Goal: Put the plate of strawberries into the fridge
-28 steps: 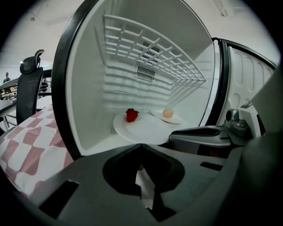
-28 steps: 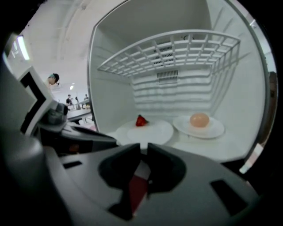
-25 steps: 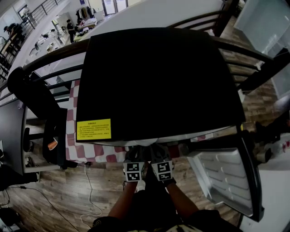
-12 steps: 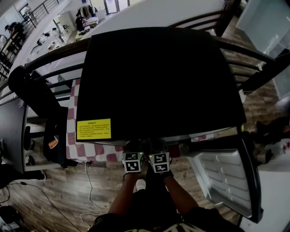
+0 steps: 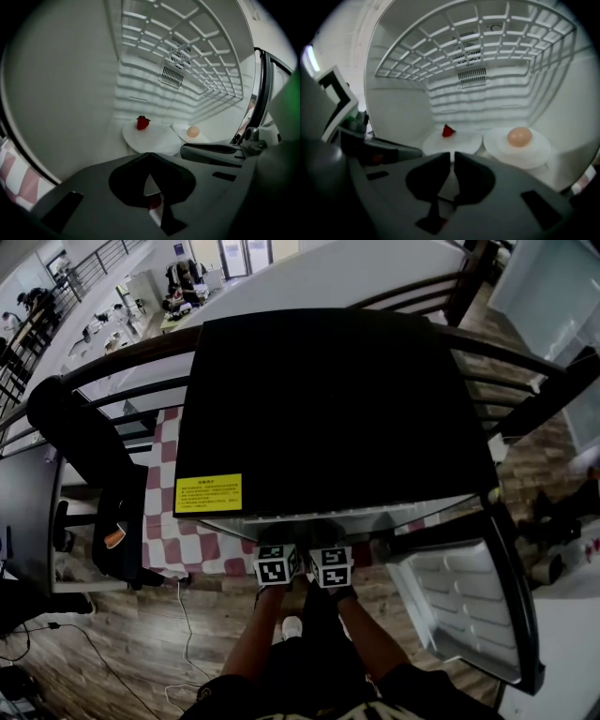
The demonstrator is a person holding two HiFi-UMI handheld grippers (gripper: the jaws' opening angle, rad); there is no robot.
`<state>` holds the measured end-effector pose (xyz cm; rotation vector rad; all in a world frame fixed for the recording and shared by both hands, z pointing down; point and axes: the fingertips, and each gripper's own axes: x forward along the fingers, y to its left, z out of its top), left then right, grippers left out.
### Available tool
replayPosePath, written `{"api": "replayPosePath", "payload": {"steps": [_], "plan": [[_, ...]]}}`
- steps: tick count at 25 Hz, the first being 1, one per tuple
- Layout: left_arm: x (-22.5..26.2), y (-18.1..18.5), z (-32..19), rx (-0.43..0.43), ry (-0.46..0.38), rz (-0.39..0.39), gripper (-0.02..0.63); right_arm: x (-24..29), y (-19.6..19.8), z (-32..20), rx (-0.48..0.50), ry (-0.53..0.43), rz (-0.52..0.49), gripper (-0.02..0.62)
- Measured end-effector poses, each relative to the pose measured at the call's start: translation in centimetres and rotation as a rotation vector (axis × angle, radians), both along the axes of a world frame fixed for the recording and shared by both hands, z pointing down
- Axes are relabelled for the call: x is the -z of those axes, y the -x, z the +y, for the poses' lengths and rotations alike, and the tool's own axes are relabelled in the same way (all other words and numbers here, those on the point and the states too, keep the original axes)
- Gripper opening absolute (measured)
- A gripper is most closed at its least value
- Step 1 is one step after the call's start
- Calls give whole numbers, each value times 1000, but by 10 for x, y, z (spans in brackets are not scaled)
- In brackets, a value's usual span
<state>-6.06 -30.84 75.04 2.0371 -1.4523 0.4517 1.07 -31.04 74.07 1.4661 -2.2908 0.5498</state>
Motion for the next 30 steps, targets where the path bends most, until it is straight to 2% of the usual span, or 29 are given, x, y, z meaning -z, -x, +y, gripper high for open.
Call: {"api": "replayPosePath", "payload": {"steps": [10, 19, 24, 30], "plan": [[82, 0, 49, -46, -125, 55, 20, 78, 5, 52, -5, -98, -59, 37], [184, 10, 122, -111, -325, 82, 20, 180, 17, 122, 12, -227, -148, 20], [231, 14, 166, -151, -414, 102, 20, 231, 24, 162, 32, -314, -125, 20], [262, 14, 195, -177, -483, 116, 20, 254, 28, 188, 31, -345, -121, 20]]}}
